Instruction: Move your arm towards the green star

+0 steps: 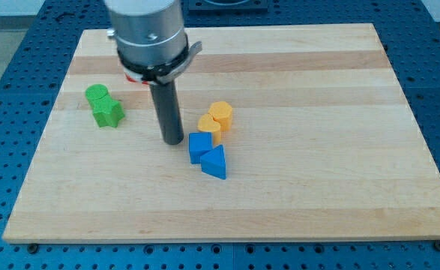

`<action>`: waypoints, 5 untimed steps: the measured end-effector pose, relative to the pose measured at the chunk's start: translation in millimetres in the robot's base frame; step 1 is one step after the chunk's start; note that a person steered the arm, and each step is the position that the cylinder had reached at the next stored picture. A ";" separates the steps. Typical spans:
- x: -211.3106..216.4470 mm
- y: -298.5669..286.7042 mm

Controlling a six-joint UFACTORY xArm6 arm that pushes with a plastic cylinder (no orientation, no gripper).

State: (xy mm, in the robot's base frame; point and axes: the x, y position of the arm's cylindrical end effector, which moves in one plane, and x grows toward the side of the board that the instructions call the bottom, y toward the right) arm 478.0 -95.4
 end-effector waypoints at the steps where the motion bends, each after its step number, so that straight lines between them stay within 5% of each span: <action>1: 16.6 -2.7; 5: 16.7 -21.6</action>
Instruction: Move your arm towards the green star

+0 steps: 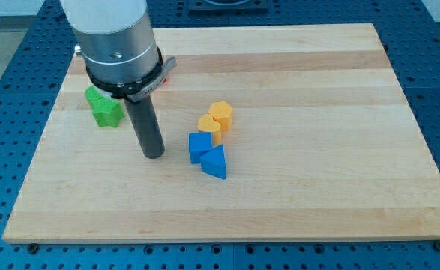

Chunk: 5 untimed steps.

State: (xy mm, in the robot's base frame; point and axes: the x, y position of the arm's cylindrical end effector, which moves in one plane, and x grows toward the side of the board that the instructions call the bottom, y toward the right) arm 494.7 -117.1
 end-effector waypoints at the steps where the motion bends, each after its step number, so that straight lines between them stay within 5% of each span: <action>1: -3.9 -5.8; 5: -49.0 -83.4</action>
